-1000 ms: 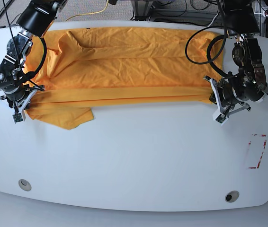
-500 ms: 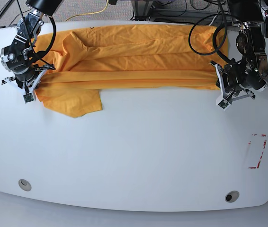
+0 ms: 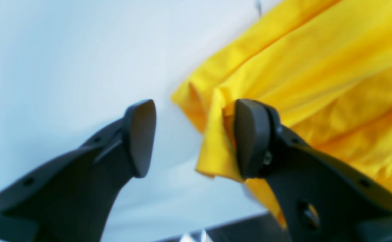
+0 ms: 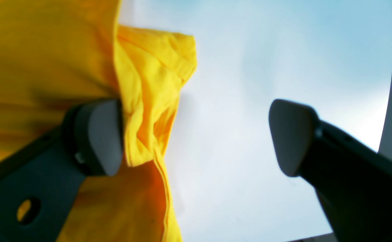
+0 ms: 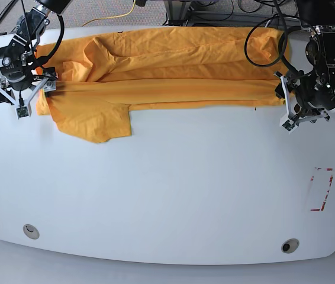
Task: Layout the t-shirt on the table in an organized manner, then fold the t-shirt properly
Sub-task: 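Lift the hem with both grippers and fold it toward the collar, then lay the folded hem down and open both grippers, then move both grippers to the folded edge and grasp the fabric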
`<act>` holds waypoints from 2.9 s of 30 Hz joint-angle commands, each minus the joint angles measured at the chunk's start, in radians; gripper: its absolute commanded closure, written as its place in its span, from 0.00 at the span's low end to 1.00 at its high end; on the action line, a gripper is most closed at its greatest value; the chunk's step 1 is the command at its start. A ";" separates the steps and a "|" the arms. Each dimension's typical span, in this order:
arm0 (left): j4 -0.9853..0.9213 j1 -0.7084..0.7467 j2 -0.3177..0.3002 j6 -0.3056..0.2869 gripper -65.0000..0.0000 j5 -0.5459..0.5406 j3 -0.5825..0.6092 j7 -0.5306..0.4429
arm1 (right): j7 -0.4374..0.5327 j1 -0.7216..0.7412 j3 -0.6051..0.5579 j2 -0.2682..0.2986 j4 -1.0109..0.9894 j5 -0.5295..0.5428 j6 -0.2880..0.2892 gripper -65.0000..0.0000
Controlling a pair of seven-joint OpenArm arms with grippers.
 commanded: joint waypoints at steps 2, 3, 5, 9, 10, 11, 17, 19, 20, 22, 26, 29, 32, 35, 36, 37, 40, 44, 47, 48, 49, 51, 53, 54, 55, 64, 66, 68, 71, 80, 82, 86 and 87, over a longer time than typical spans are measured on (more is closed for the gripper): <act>0.047 -0.014 -0.041 -0.001 0.46 0.008 -0.006 0.012 | 0.011 0.013 0.028 0.028 0.071 -0.002 -0.009 0.00; 0.051 -0.015 -0.044 -0.001 0.46 0.008 -0.006 0.015 | 0.011 0.015 0.028 0.028 0.082 -0.002 -0.009 0.00; 0.059 -0.018 -0.045 -0.001 0.46 0.008 -0.006 0.029 | 0.011 0.018 0.028 0.028 0.105 -0.002 -0.009 0.00; 0.097 -0.031 -0.074 -0.001 0.46 0.008 -0.009 0.041 | -0.003 0.055 0.034 0.025 0.130 -0.008 -0.009 0.00; 0.106 -0.034 -0.080 -0.001 0.46 0.008 -0.009 0.041 | -0.013 0.061 0.034 0.025 0.130 -0.008 -0.009 0.00; 0.116 -0.037 -0.087 -0.001 0.46 0.008 -0.009 0.041 | -0.030 0.068 0.033 0.027 0.131 -0.005 -0.009 0.00; 0.162 -0.040 -0.117 -0.001 0.46 0.008 -0.011 0.041 | -0.118 0.140 0.029 0.024 0.136 -0.001 -0.009 0.00; 0.176 -0.040 -0.117 -0.001 0.46 0.006 -0.011 0.041 | -0.128 0.157 0.029 0.019 0.136 0.002 -0.009 0.00; 0.180 -0.038 -0.117 -0.001 0.46 0.006 -0.009 0.041 | -0.130 0.163 0.029 0.016 0.136 0.009 -0.009 0.00; 0.183 -0.037 -0.117 -0.001 0.46 0.006 -0.006 0.041 | -0.130 0.168 0.029 -0.004 0.134 0.038 -0.009 0.00; 0.183 -0.008 -0.117 -0.001 0.46 0.006 -0.006 0.041 | -0.131 0.168 0.028 -0.031 0.134 0.078 -0.009 0.00; 0.185 0.025 -0.117 -0.001 0.46 0.006 -0.009 0.041 | -0.131 0.168 0.028 -0.051 0.134 0.078 -0.009 0.00; 0.185 0.063 -0.120 -0.001 0.46 0.006 -0.012 0.041 | -0.131 0.167 0.028 -0.070 0.134 0.076 -0.009 0.00; 0.185 0.117 -0.122 -0.001 0.46 0.006 -0.038 0.041 | -0.131 0.165 0.028 -0.084 0.134 0.076 -0.009 0.00; 0.185 0.140 -0.122 -0.001 0.46 0.006 -0.054 0.041 | -0.131 0.165 0.028 -0.088 0.134 0.076 -0.009 0.00; 0.185 0.155 -0.122 -0.001 0.46 0.006 -0.063 0.041 | -0.131 0.163 0.028 -0.091 0.134 0.076 -0.009 0.00; 0.185 0.201 -0.122 -0.001 0.46 0.006 -0.089 0.041 | -0.131 0.163 0.028 -0.093 0.134 0.076 -0.009 0.00; 0.186 0.215 -0.123 -0.001 0.46 0.006 -0.120 0.041 | -0.131 0.163 0.028 -0.094 0.136 0.076 -0.009 0.00; 0.186 0.229 -0.125 -0.001 0.46 0.006 -0.157 0.041 | -0.131 0.163 0.028 -0.094 0.136 0.076 -0.009 0.00; 0.186 0.232 -0.125 -0.001 0.46 0.006 -0.166 0.041 | -0.131 0.163 0.028 -0.094 0.136 0.076 -0.009 0.00; 0.186 0.233 -0.125 -0.001 0.46 0.004 -0.175 0.041 | -0.131 0.163 0.028 -0.094 0.136 0.076 -0.009 0.00; 0.189 0.229 -0.125 -0.001 0.46 0.004 -0.180 0.041 | -0.131 0.165 0.028 -0.094 0.136 0.076 -0.009 0.00; 0.200 0.206 -0.119 -0.001 0.46 0.004 -0.183 0.041 | -0.131 0.165 0.028 -0.094 0.136 0.078 -0.009 0.00; 0.203 0.190 -0.116 -0.001 0.46 0.003 -0.184 0.041 | -0.131 0.165 0.028 -0.094 0.136 0.079 -0.009 0.00; 0.203 0.170 -0.110 -0.001 0.46 0.003 -0.184 0.041 | -0.131 0.167 0.028 -0.094 0.136 0.079 -0.009 0.00; 0.197 0.028 0.053 -0.001 0.69 0.026 -0.181 0.041 | -0.131 0.150 -0.079 -0.102 0.137 0.110 -0.009 0.00; 0.197 0.021 0.095 -0.001 0.77 0.060 -0.181 0.041 | -0.131 0.128 -0.093 -0.116 0.137 0.159 -0.009 0.07; 0.197 0.021 0.125 -0.001 0.83 0.103 -0.178 0.041 | -0.131 0.110 -0.106 -0.122 0.137 0.203 -0.009 0.19; 0.195 0.025 0.162 -0.001 0.88 0.181 -0.155 0.038 | -0.131 0.082 -0.125 -0.124 0.133 0.243 -0.009 0.40; 0.148 0.098 0.191 -0.001 0.89 0.345 -0.048 -0.089 | -0.128 0.028 -0.145 -0.131 0.068 0.260 -0.009 0.89; 0.134 0.103 0.190 -0.001 0.89 0.353 -0.034 -0.112 | -0.125 0.027 -0.145 -0.131 0.018 0.259 -0.009 0.88; 0.099 0.098 0.188 -0.001 0.89 0.356 -0.025 -0.124 | -0.090 0.030 -0.142 -0.117 -0.065 0.259 -0.009 0.88; 0.079 0.086 0.182 -0.001 0.89 0.356 -0.015 -0.126 | -0.067 0.030 -0.144 -0.108 -0.090 0.260 -0.009 0.88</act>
